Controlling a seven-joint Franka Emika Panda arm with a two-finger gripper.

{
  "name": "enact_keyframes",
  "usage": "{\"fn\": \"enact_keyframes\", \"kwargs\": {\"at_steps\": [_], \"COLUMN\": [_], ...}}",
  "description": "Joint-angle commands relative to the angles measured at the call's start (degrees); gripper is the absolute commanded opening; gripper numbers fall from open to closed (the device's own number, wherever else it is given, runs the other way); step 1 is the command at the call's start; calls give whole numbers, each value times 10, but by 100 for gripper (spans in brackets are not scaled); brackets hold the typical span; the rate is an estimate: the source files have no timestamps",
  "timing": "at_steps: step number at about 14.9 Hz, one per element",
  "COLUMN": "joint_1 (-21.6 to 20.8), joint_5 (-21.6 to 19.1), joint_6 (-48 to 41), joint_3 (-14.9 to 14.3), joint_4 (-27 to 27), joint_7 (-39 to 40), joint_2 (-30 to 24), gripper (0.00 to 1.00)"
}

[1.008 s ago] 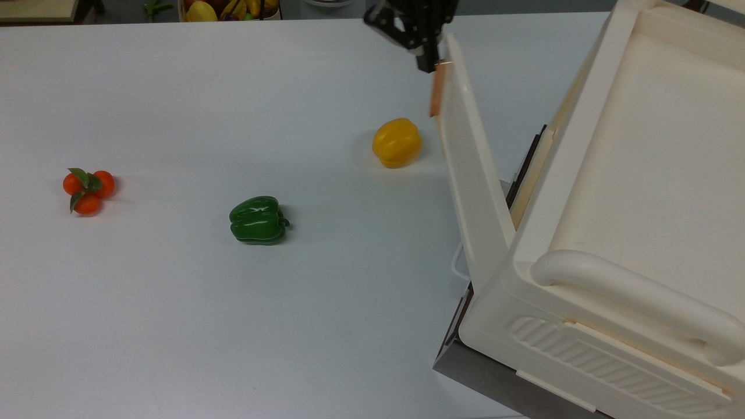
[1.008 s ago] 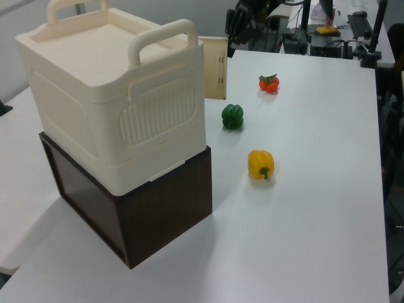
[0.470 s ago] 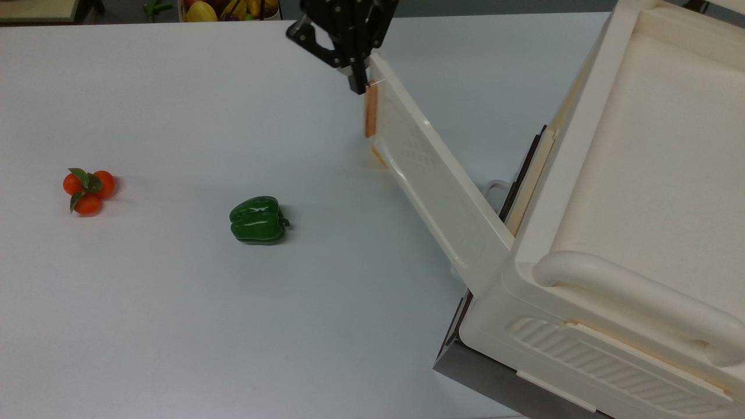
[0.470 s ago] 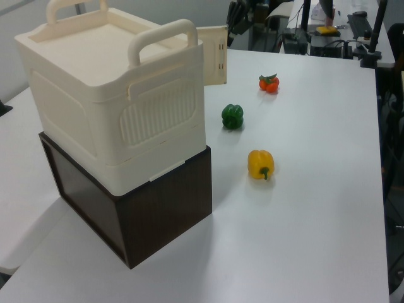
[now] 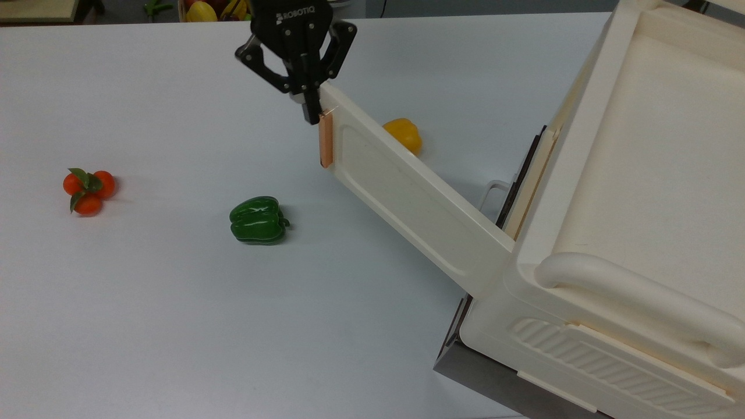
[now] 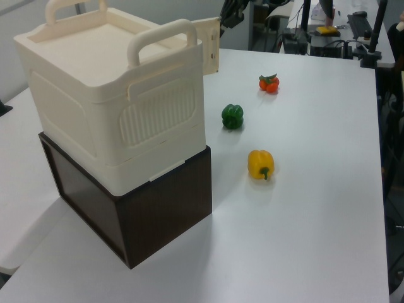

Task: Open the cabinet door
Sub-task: 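Open the gripper and lift it away from the door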

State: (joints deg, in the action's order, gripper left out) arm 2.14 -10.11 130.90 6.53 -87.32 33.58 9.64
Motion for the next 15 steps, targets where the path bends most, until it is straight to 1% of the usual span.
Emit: {"fn": "enact_keyframes", "kwargs": {"at_steps": [1,2,3,5,6,7,8,9,11,12,13,15], "joint_1": [4,8,11,11,11,11,12,12,11,11,9,7], "joint_5": [-3,-3,-4,-4,-4,-3,-3,-3,-3,-3,-3,-1], "joint_6": [67,69,68,62,59,58,50,31,-32,-91,-132,-210], "joint_3": [0,-3,-9,-25,-34,-41,-44,-50,-70,-80,-85,-87], "joint_4": [0,1,1,1,1,-1,-9,-17,-20,-17,-16,-16], "joint_7": [4,3,3,2,3,2,0,0,-3,-10,-36,-110], "joint_2": [13,12,11,4,0,-4,-12,-20,-38,-51,-62,-83], "gripper": [6,7,13,52,55,60,74,100,100,100,100,100]}}
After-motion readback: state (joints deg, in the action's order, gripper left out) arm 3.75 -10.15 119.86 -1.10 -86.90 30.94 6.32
